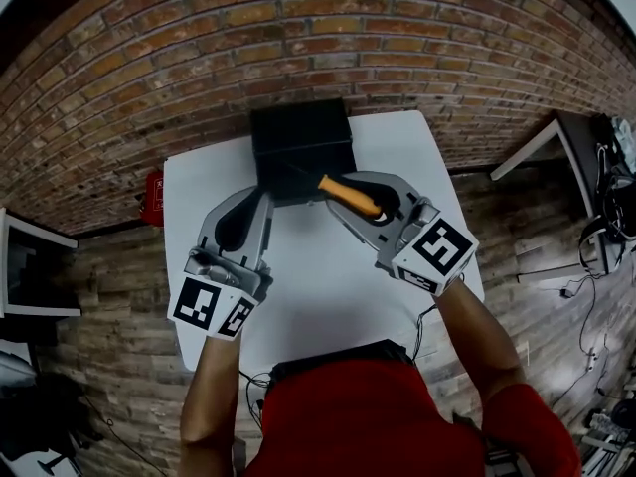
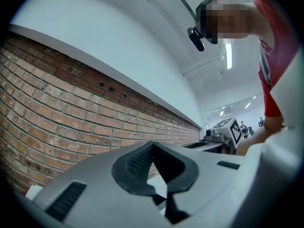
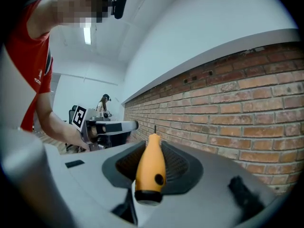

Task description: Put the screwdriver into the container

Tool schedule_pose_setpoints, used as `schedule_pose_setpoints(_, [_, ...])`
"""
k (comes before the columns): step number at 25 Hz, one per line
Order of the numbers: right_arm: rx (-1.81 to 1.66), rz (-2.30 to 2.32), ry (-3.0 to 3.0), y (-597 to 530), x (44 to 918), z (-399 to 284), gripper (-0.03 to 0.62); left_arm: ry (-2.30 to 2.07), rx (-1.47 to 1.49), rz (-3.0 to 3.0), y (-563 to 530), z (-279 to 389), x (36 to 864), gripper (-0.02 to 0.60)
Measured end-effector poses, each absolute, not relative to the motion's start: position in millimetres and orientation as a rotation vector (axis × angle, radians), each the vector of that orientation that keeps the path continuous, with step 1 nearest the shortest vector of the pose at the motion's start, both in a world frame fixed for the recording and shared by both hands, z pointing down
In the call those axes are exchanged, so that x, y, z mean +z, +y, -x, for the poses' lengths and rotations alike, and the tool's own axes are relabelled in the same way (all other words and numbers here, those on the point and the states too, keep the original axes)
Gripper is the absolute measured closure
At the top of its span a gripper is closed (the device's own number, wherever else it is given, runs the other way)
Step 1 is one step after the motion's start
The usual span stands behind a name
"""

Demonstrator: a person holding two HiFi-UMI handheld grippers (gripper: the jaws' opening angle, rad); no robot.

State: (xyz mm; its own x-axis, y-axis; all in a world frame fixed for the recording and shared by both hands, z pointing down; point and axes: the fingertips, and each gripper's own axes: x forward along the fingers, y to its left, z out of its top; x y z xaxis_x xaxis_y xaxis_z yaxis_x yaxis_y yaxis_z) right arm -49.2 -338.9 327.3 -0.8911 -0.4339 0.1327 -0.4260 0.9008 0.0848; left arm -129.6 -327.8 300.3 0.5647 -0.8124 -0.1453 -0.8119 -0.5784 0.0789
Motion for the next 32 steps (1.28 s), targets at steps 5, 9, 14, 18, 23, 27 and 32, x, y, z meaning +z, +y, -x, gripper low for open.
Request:
schedule_pose_setpoints(5, [-0.115, -0.612, -2.857, -364.0, 347.7, 52.4, 0.479, -1.486, -0.253, -2.777, -347.9, 129.5, 310.2, 0.569])
schedule_pose_setpoints(9, [-0.112, -0.567, -2.8, -383.1, 372.5, 55.9, 0.479, -1.506, -0.21, -2.788, -365.1, 129.1, 322.7, 0.569])
schedule_pose_setpoints(14, [-0.087, -0.494, -2.735, -408.3, 407.2, 62.2, 0.479, -1.539, -0.171, -2.774, -385.5, 130.6, 342.0, 0.568])
schedule_pose_setpoints(18, [-0.09, -0.434, -2.685, -424.5, 428.5, 69.6, 0.479, -1.539, -0.147, -2.765, -399.9, 131.7, 355.1, 0.569])
schedule_pose_setpoints(23, [-0.071, -0.39, -2.645, -443.4, 451.6, 75.4, 0.479, -1.544, -0.099, -2.751, -415.2, 133.8, 374.8, 0.568])
schedule_pose_setpoints(27, [-0.041, -0.348, -2.606, -455.7, 470.8, 78.6, 0.479, -1.547, -0.091, -2.734, -424.5, 135.6, 383.4, 0.568])
schedule_pose_setpoints(32, [-0.008, -0.326, -2.56, -468.1, 493.8, 85.3, 0.479, -1.545, -0.098, -2.717, -435.5, 138.1, 391.1, 0.568])
